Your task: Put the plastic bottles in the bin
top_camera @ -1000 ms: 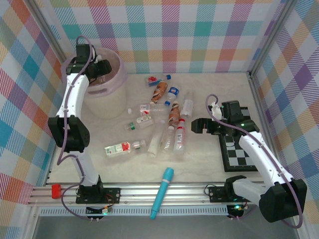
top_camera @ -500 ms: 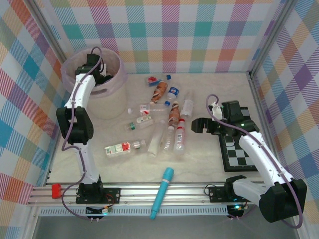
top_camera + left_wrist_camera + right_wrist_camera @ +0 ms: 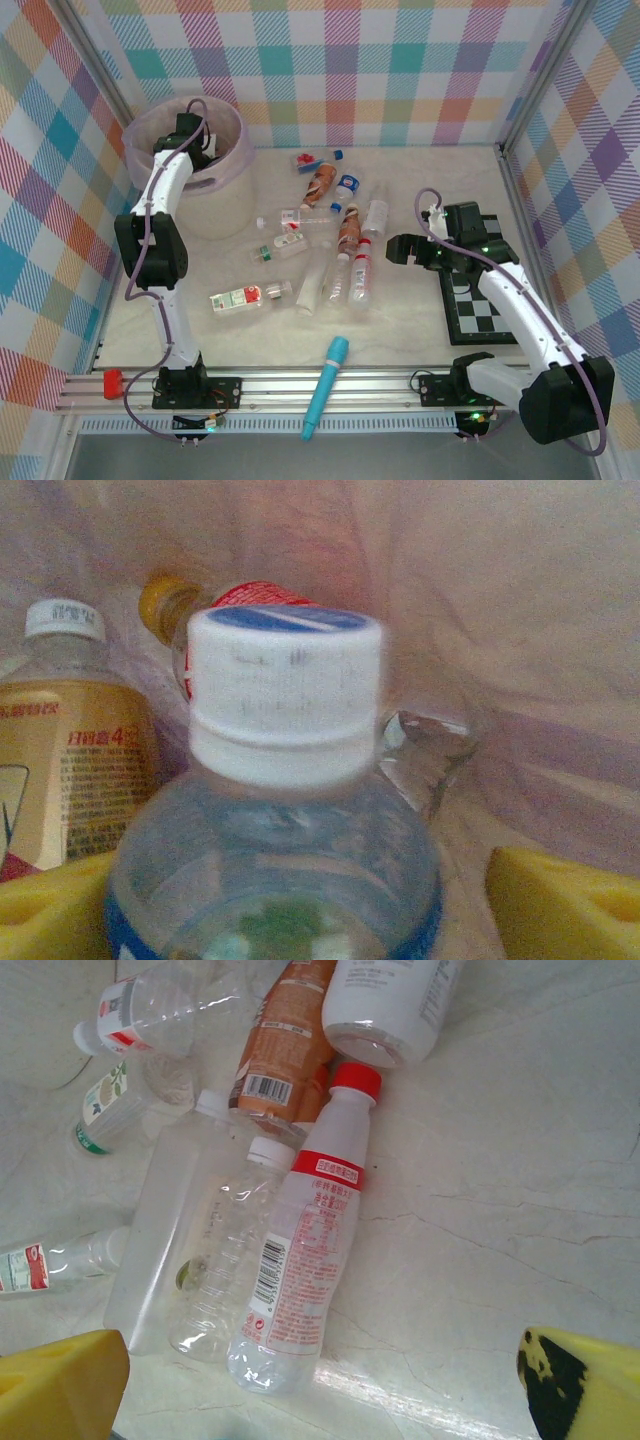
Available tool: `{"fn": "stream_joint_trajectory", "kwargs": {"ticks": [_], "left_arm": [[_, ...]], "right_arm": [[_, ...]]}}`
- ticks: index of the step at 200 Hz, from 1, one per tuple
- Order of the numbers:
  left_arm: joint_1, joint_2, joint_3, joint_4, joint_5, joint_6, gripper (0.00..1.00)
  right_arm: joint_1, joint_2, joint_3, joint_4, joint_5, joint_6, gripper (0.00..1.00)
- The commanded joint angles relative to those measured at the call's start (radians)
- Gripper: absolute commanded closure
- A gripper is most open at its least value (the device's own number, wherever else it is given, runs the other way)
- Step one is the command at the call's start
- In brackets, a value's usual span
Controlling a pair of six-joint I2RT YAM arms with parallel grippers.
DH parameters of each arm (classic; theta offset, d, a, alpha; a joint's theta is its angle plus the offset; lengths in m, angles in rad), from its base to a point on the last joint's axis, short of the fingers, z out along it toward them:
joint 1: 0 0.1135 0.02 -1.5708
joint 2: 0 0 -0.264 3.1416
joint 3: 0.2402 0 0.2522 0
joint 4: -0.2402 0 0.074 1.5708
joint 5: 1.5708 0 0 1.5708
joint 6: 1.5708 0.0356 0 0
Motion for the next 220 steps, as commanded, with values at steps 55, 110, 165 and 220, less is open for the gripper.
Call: {"fn": "stream_joint_trajectory", "kwargs": {"ticks": [55,110,165,220], "left_arm": [[0.008,-0.128,0.053,-0.03,0.047,0.02,0.0],[0.008,-0.257,0.076,-0.047,-0.066,0.05,0.0],[0.008,-0.442,-0.034,0.011,-0.152,0.042,0.0],[-0.026,-0.798,-0.381,0.183,-0.022,-0.167,0.0]], "right_arm": [[-0.008,0.044,0.021,-0.003,0.129,0.119,0.01],[-0.006,0.141,0.102,0.0,0.149,0.165,0.01],[0.011,0.367,0.249,0.047,0.111,0.285,0.0],[0.04,0.584,0.366,0.087,0.132,0.328,0.0]]}}
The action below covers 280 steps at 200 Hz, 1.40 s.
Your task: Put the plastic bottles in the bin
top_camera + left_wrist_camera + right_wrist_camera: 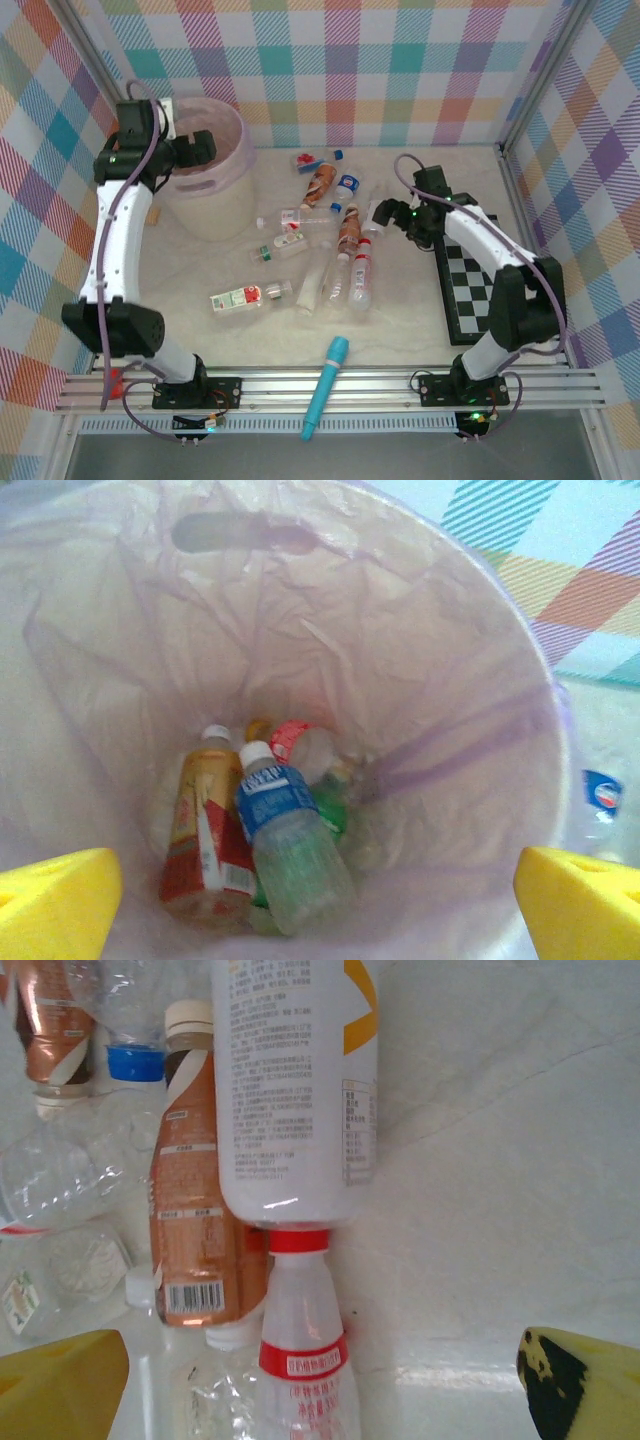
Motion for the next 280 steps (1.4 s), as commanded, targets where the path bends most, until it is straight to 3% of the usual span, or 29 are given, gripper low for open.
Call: {"fn": "stream_joint_trajectory", "kwargs": {"ticks": [1,61,97,115,156,214,252,280], "left_arm": [[-0.029,-0.168,-0.141,0.115,0.079,-0.129,0.0],[-0.382,-0.483,-0.441,0.123,-0.071,-0.281,0.0],[-0.58,-0.535,-0.629,0.209,-0.096,-0.414,0.0],[-0.638,-0.525,-0.727,0.303,-0.071,-0.481,0.0],[-0.661,-0.482,-0.822,0.431,-0.021,-0.563,0.0],[-0.661,-0.407,-0.797,0.54,0.076,-0.606,0.0],[-0.645,-0.305,-0.724,0.578,0.143,-0.587,0.0],[-0.64,-0.231,-0.718,0.746,0.248,-0.677,0.0]], "right_arm": [[0.009,0.064,0.05,0.023,0.001,0.045,0.0],[0.017,0.277,0.175,0.053,-0.033,0.062,0.08],[0.017,0.342,0.203,0.073,-0.041,0.064,0.12],[0.017,0.352,0.2,0.074,-0.036,0.064,0.16],[0.017,0.331,0.188,0.045,-0.034,0.013,0.36],[0.01,0.155,0.124,-0.041,-0.055,-0.174,0.42],[0.011,-0.115,-0.113,0.202,-0.414,-0.381,0.44],[0.02,-0.256,-0.243,0.284,-0.498,-0.417,0.46]]}}
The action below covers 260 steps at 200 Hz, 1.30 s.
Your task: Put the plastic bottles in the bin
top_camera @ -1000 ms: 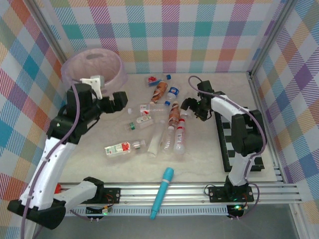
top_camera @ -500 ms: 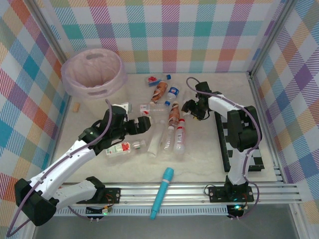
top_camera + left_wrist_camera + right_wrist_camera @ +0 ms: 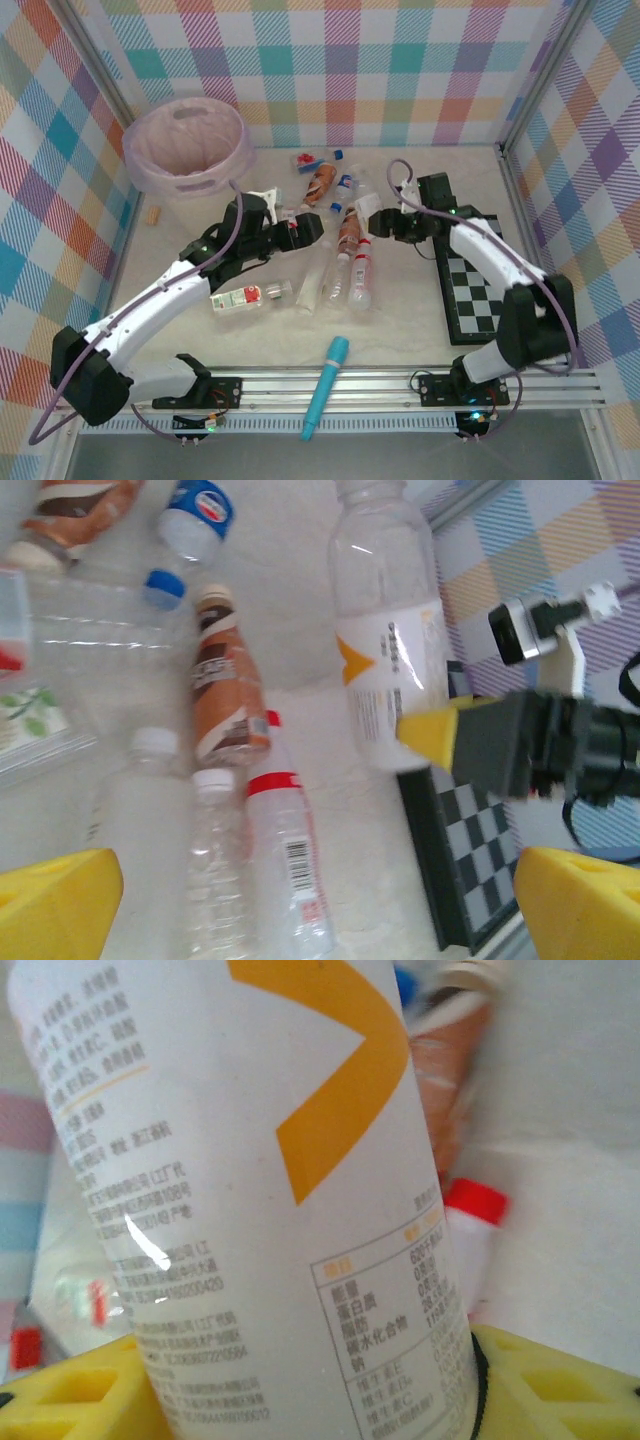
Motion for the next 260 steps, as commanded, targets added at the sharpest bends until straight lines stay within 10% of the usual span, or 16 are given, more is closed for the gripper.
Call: {"fn": "stream_joint_trajectory", "kwargs": {"ticks": [1,88,157,219,233,260], "left_arm": [[0.007,0.05,0.029,0.176,0.117,-0.083,0.0],[-0.035,0.224,0.009,0.47,0.192,-0.268,0.0],[-0.043,0.289,0.006,0.596,0.201,-0.327,0.4],[-0.04,0.289,0.058,0.481,0.187,-0.255,0.47],[-0.035,0.29,0.083,0.443,0.19,-0.23,0.48],[-0.009,0.293,0.126,0.386,0.197,-0.187,0.49]], "right_arm": [[0.01,-0.077,-0.085,0.117,-0.176,-0.102,0.46],[0.135,-0.191,-0.171,0.26,-0.246,-0.004,0.49],[0.152,-0.177,-0.18,0.279,-0.237,0.024,0.47],[0.144,-0.175,-0.13,0.17,-0.186,-0.028,0.23],[0.125,-0.185,-0.102,0.113,-0.178,-0.06,0.0],[0.09,-0.231,-0.053,0.028,-0.171,-0.095,0.0]]}}
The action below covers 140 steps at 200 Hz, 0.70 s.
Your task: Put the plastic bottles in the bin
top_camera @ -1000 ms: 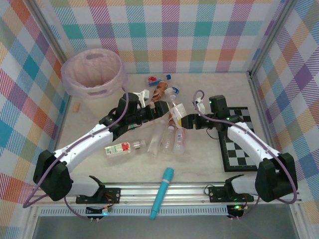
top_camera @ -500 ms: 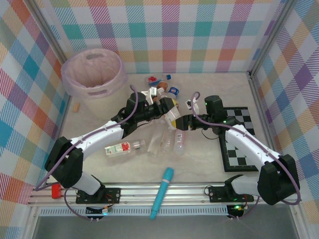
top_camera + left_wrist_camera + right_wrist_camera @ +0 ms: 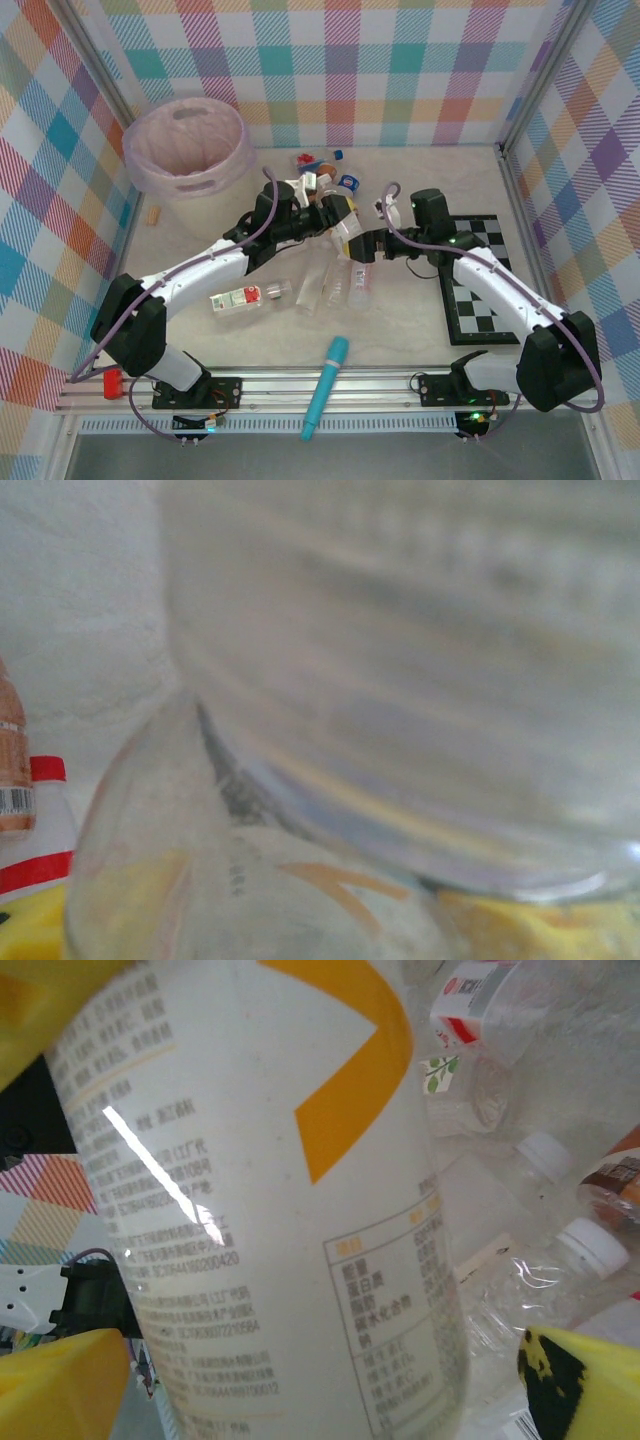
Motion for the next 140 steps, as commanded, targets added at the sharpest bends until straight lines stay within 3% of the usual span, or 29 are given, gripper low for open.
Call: {"fn": "stream_joint_trajectory", "kwargs": {"ticks": [1,19,39,56,107,140], "left_arm": [[0.021,0.002,0.065,-0.058,0.006,0.065,0.5],[0.045,0.001,0.119,-0.117,0.012,0.109,0.52],[0.087,-0.005,0.201,-0.217,0.02,0.183,0.56],[0.141,-0.019,0.277,-0.299,0.024,0.247,0.61],[0.399,-0.043,0.521,-0.537,-0.008,0.415,0.87],[0.568,-0.037,0.604,-0.595,-0.085,0.488,1.0]], "right_arm": [[-0.032,-0.056,0.061,-0.091,0.009,-0.062,0.0],[-0.064,-0.106,0.06,-0.102,0.044,-0.045,0.0],[-0.072,-0.176,0.025,-0.101,0.205,-0.007,0.0],[-0.082,-0.203,-0.001,-0.107,0.258,-0.003,0.01],[-0.088,-0.157,-0.021,-0.156,0.287,0.023,0.01],[-0.088,-0.139,-0.021,-0.163,0.284,0.022,0.0]]}}
